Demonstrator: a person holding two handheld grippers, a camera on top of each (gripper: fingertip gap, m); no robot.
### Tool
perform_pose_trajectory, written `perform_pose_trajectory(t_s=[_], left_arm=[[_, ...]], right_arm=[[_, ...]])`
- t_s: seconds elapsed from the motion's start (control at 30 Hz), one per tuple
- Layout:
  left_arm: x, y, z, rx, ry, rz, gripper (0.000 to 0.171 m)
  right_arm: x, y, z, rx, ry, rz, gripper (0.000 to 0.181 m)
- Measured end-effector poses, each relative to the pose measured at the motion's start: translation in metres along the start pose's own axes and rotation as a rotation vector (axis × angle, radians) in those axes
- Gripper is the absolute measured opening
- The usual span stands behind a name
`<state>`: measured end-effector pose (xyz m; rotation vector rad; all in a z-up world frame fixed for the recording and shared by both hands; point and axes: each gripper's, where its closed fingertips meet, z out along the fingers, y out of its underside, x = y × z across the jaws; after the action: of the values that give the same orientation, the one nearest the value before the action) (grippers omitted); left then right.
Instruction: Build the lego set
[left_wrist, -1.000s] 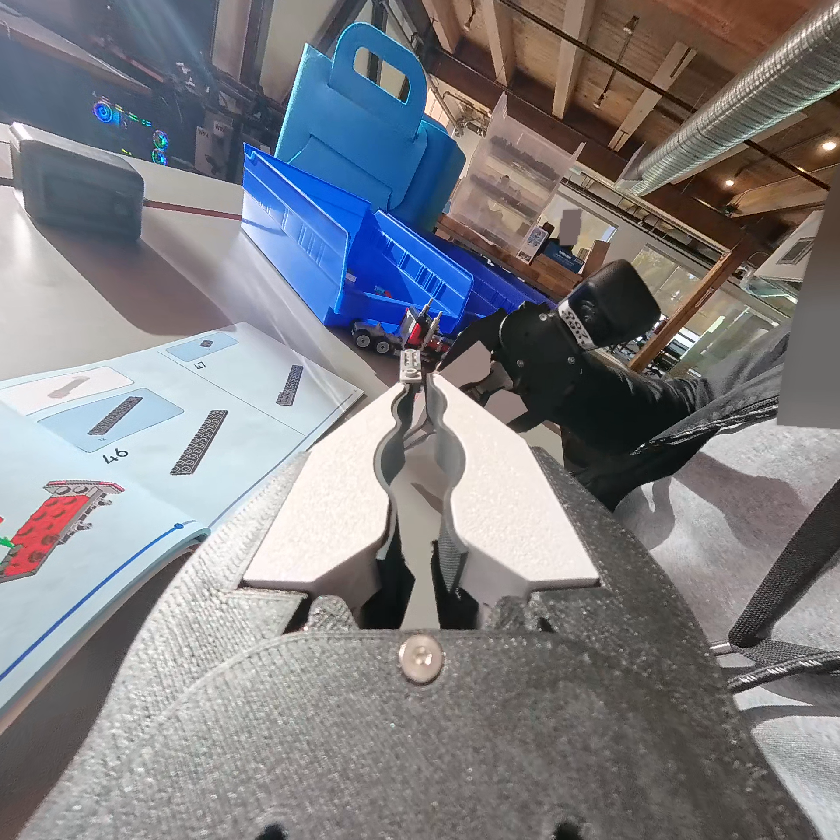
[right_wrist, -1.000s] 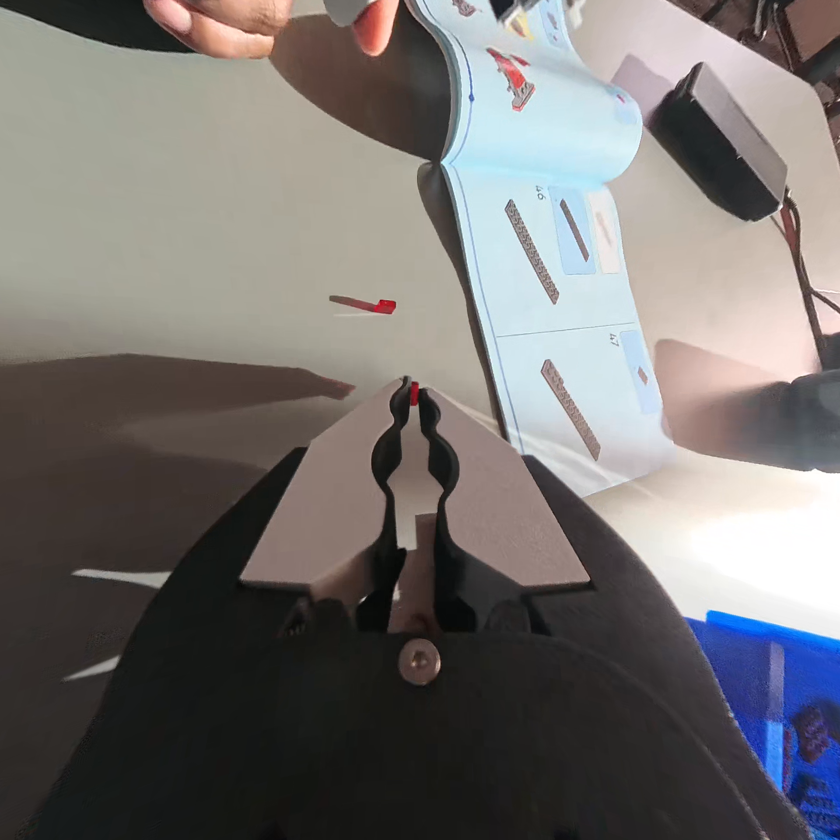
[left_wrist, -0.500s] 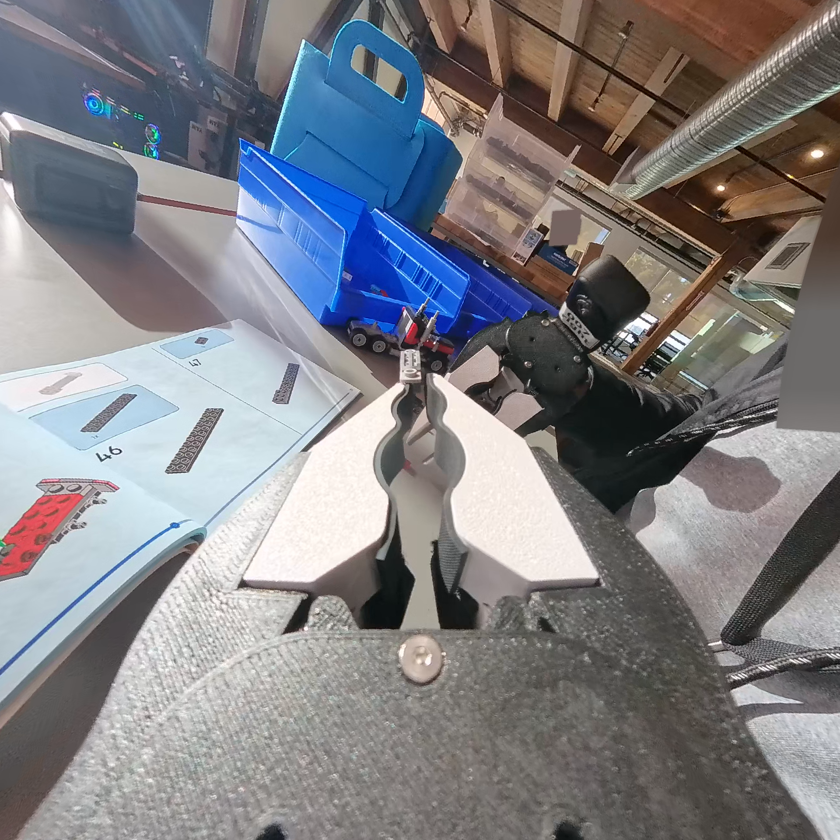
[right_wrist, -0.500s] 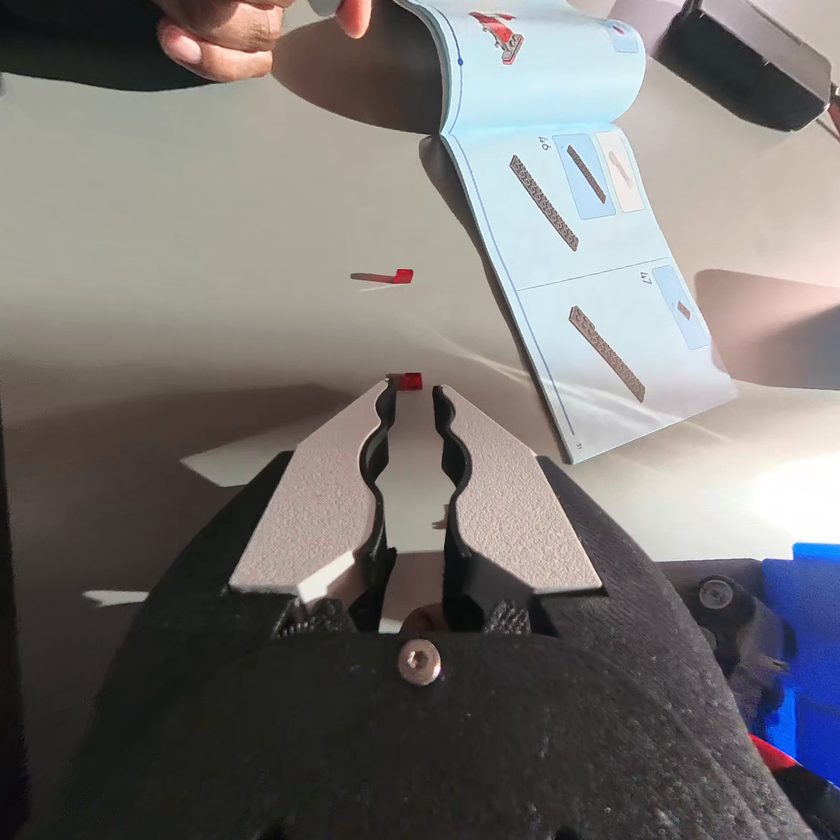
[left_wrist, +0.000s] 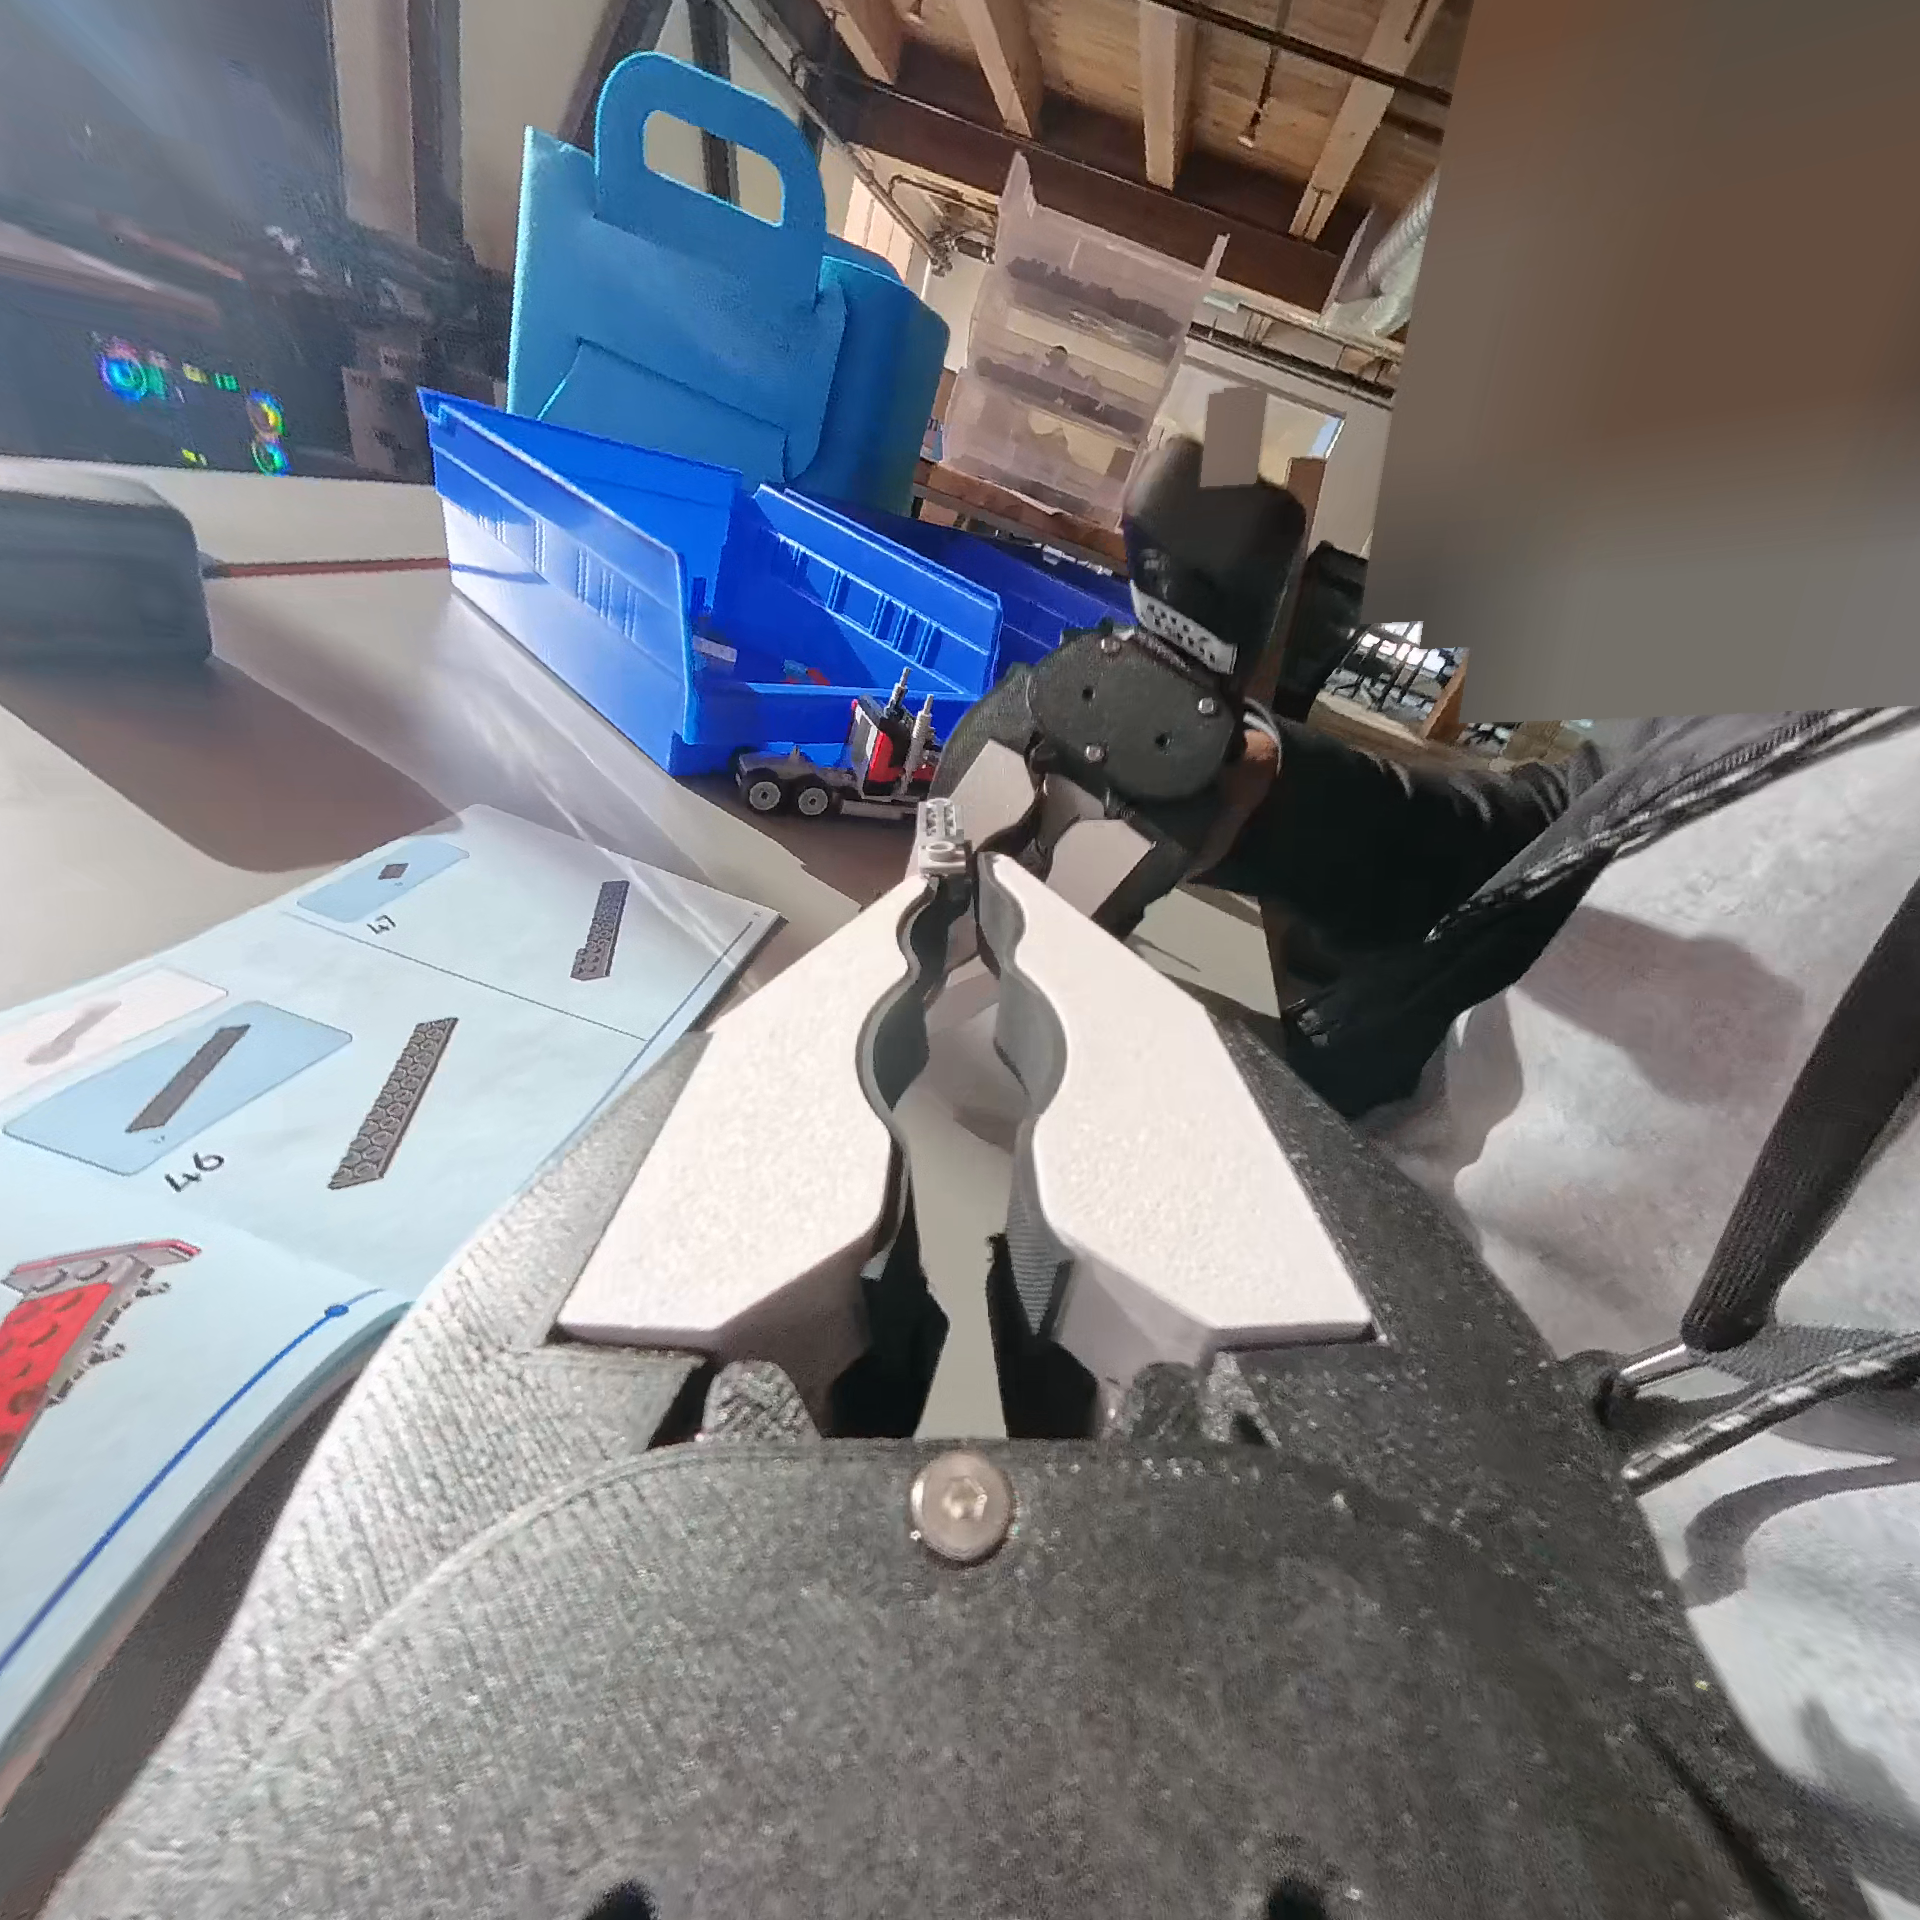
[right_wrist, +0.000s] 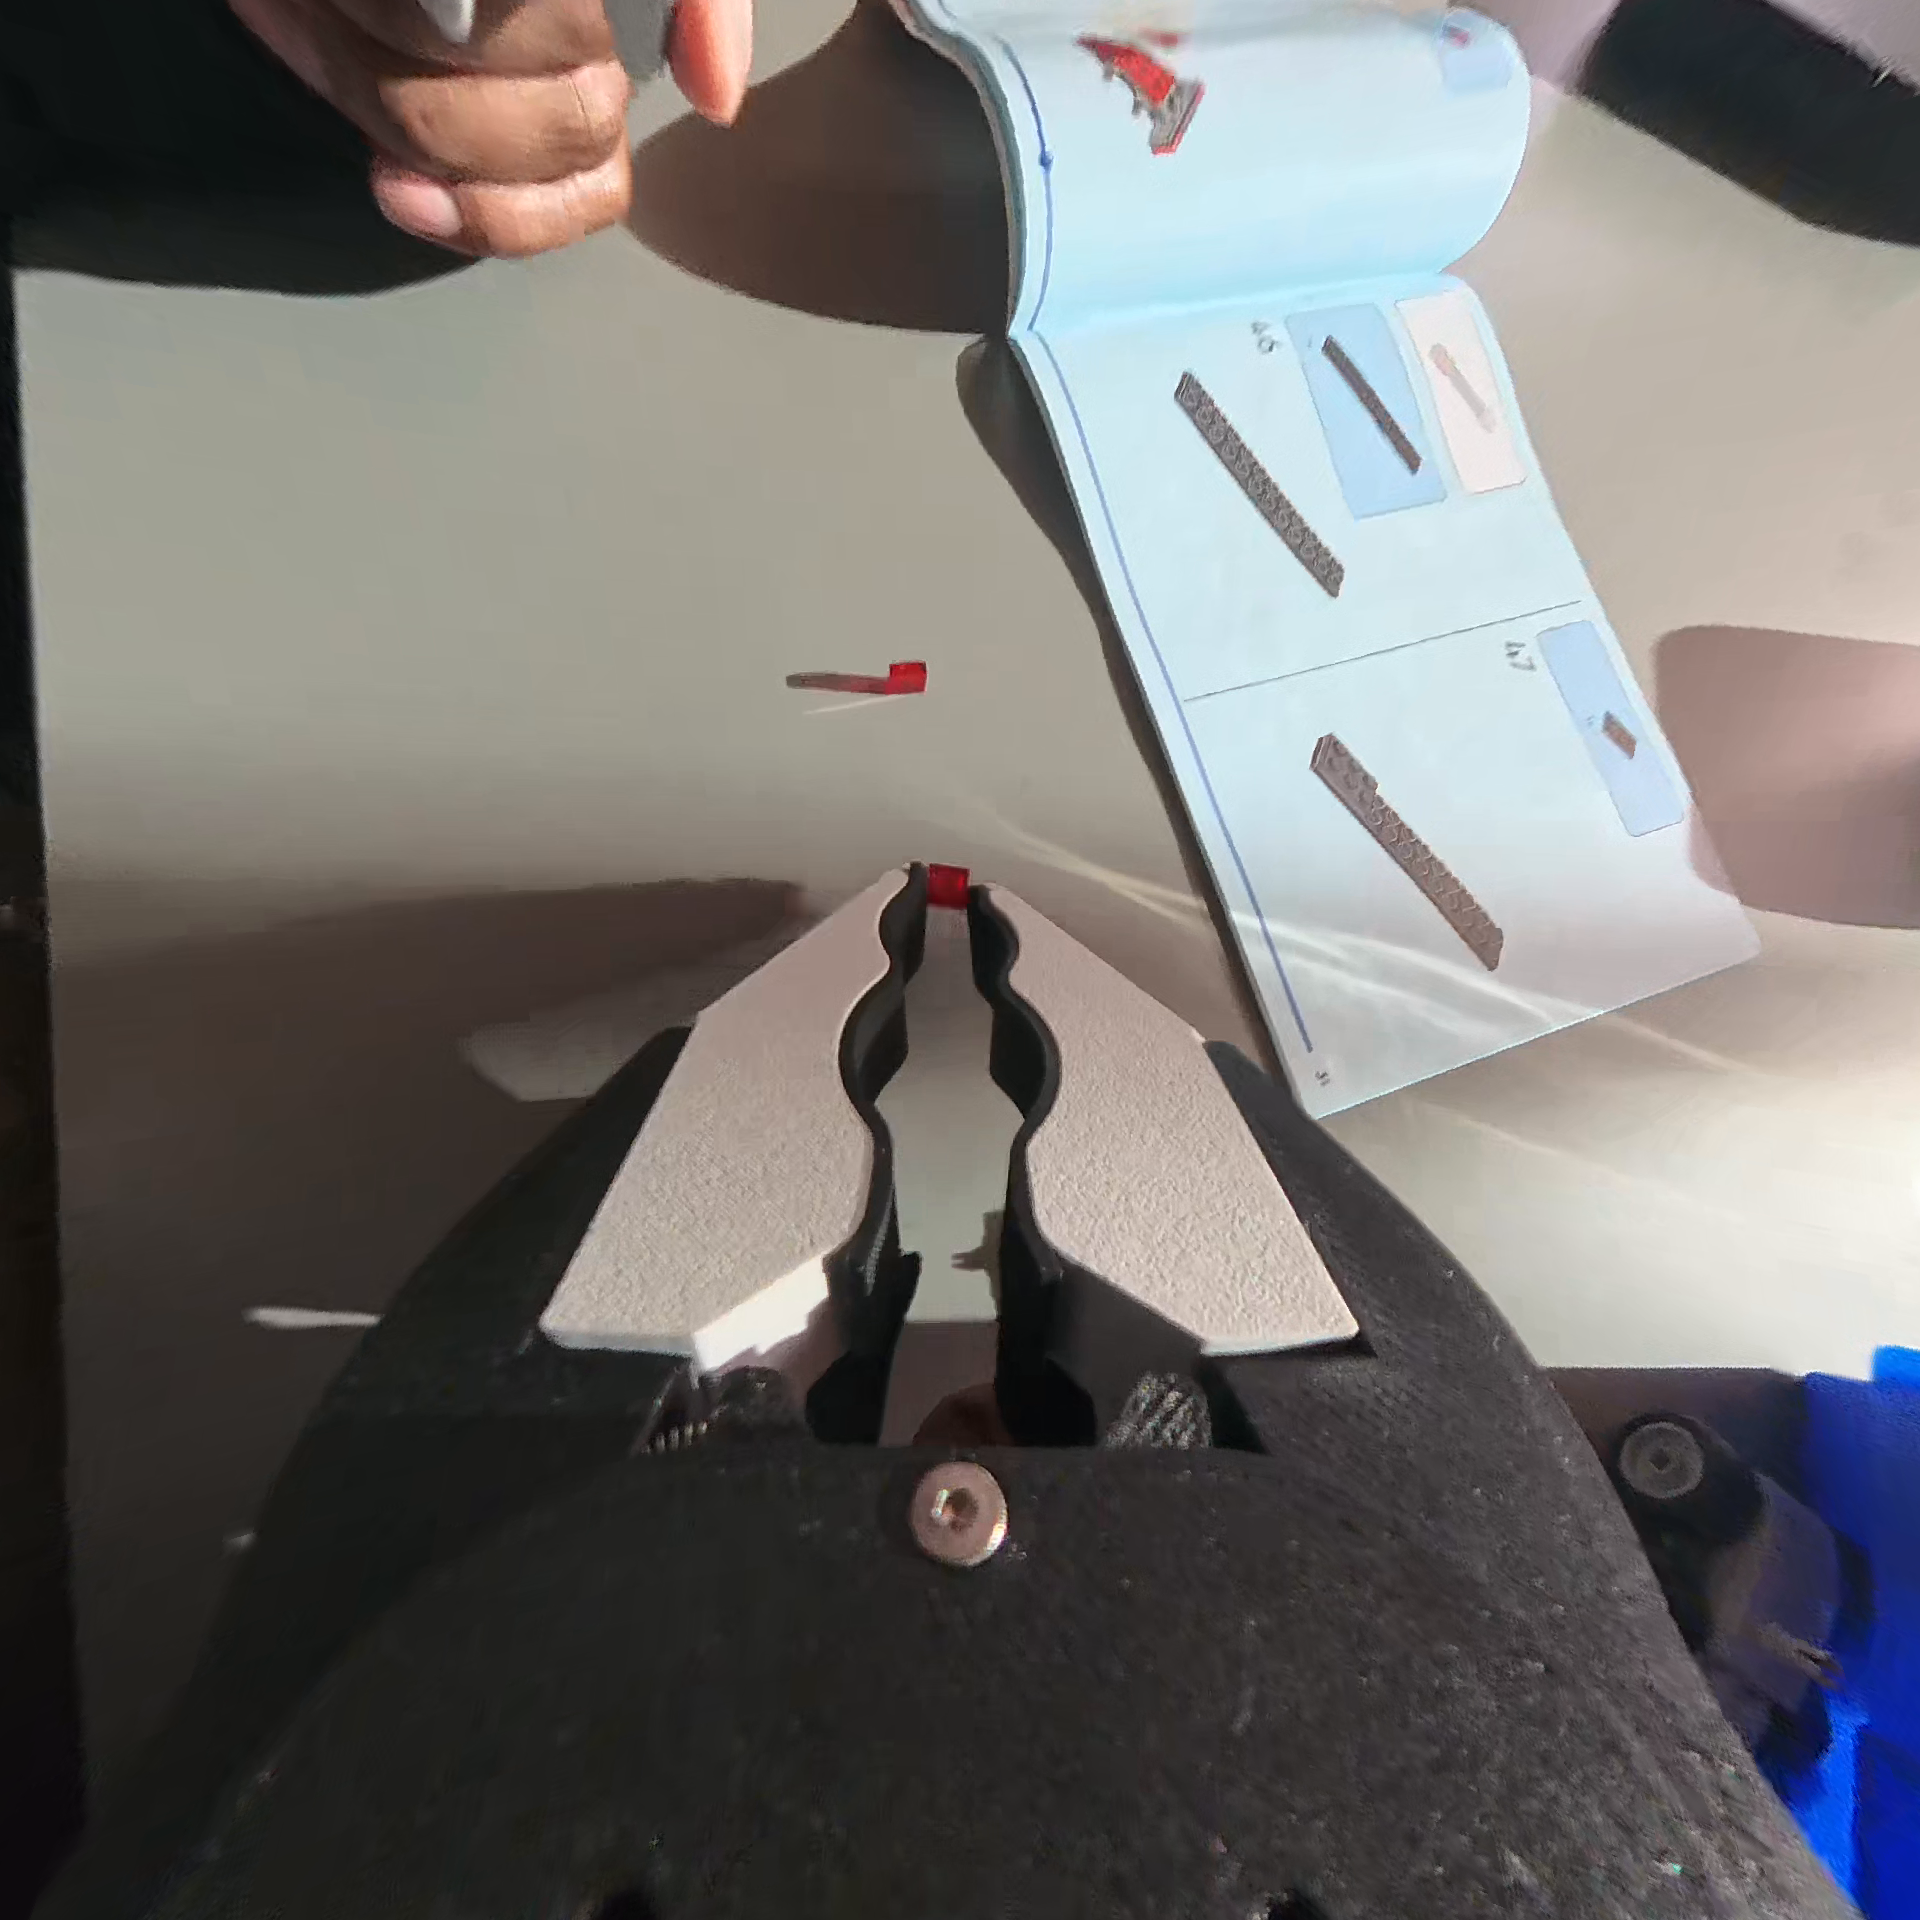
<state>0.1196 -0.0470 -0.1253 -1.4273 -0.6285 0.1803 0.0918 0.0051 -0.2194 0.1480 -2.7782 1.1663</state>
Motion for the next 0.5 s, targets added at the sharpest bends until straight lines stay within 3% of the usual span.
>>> perform_pose_trajectory(t_s=[0.27, 0.5], left_arm=[[0.015, 0.000, -0.001, 0.001, 0.011, 0.243, 0.006], [0.020, -0.001, -0.002, 0.017, 0.016, 0.319, 0.006]], right_arm=[[-0.004, -0.089, -0.043, 0.249, -0.048, -0.096, 0.009], [-0.021, -0.120, -0.055, 0.284, -0.123, -0.191, 0.009]])
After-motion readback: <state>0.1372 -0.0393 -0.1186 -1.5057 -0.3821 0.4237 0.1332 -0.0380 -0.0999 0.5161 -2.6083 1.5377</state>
